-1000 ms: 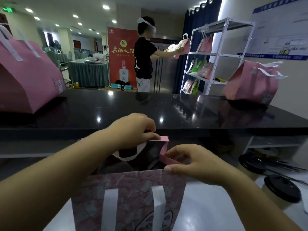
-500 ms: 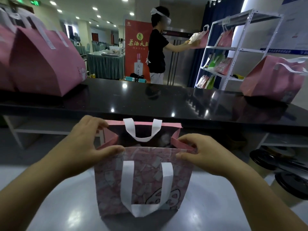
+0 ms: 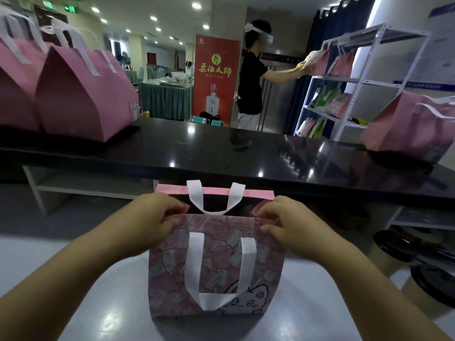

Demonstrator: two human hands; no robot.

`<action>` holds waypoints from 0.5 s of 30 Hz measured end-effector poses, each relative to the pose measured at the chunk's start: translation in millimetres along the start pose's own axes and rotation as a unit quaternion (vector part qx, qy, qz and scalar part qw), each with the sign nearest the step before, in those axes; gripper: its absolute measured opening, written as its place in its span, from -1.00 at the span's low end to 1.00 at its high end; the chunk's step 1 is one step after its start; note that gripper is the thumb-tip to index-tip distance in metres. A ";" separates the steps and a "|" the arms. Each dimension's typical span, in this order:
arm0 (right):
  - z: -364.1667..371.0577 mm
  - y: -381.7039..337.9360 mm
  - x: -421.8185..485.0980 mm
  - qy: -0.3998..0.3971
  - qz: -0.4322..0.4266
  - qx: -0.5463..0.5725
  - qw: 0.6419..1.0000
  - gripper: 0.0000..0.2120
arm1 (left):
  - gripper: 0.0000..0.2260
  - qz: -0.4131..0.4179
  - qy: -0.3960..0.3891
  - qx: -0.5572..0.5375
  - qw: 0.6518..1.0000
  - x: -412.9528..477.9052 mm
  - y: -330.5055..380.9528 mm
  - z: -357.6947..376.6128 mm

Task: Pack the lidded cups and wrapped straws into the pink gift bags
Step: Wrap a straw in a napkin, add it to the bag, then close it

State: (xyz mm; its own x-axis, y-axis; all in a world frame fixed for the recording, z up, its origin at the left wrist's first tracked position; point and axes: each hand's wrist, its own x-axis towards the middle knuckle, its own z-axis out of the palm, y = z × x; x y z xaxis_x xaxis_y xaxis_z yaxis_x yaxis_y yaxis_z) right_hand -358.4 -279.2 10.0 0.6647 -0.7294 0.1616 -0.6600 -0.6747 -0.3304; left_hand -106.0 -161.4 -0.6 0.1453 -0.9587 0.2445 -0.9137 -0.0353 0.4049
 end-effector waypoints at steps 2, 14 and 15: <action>5.0 1.0 -1.0 0.032 -0.015 -0.067 0.997 -0.74 | -0.75 0.026 0.032 0.056 0.998 -1.6 2.4 3.4; -2.1 9.5 18.3 0.000 -0.070 -0.115 0.991 -0.77 | -0.81 0.067 0.016 0.083 0.994 8.5 -15.4 0.2; -2.2 9.6 18.8 0.012 -0.077 -0.116 0.990 -0.76 | -0.80 0.077 0.021 0.064 0.995 8.8 -16.6 0.0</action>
State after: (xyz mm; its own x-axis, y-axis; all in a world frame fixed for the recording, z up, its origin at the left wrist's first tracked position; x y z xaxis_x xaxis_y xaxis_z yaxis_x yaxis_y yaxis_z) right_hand -353.0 -299.6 11.9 0.7575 -0.6158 0.2167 -0.6154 -0.7844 -0.0778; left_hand -89.6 -169.3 -5.2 0.0127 -0.9427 0.3333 -0.9670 0.0733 0.2441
